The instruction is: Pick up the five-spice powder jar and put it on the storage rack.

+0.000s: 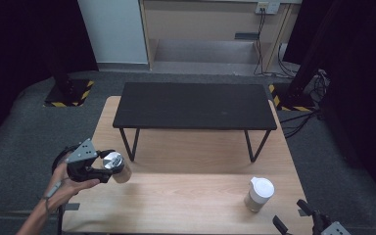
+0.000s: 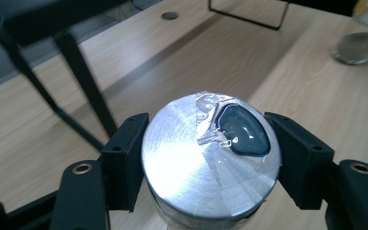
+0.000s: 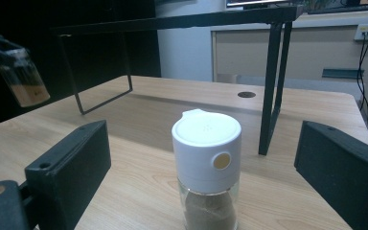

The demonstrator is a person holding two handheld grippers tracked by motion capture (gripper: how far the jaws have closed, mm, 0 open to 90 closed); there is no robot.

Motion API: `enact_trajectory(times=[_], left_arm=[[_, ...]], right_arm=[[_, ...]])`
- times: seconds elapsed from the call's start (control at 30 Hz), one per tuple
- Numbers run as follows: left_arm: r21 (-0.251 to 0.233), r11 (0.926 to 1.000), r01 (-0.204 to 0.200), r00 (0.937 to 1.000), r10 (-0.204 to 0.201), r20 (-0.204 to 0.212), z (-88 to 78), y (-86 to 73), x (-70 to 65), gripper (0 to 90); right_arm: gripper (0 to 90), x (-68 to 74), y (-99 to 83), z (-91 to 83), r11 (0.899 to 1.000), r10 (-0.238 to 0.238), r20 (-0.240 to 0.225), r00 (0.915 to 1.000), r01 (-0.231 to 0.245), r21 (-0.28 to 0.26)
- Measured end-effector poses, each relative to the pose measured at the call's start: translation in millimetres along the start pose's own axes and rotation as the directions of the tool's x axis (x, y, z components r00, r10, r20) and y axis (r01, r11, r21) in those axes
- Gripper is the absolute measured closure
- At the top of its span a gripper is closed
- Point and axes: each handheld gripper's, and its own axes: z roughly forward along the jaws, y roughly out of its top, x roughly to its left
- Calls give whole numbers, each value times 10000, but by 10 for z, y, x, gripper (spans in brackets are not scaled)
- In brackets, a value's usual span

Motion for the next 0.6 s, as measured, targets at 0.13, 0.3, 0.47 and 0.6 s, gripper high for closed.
enact_trajectory(times=[0.13, 0.3, 0.47, 0.6], left_arm=[[62, 9989, -463, 9979, 460, 457, -36, 211, -8, 340], [-130, 9947, -1016, 9856, 1024, 1343, -107, 565, -13, 339], [-206, 9908, -1336, 9747, 1351, 1778, -156, 808, -22, 339], [-60, 9869, -1609, 9681, 1590, 1934, -191, 987, -42, 339]], right_arm=[[55, 1, -1, -1, 10000, 3, -5, 10000, -3, -17], [55, -3, -2, -1, 10000, 3, -24, 10000, -3, -22], [56, -7, -2, 0, 10000, 0, -56, 10000, 0, -31], [56, -8, -2, 2, 10000, -8, -82, 10000, 8, -32]])
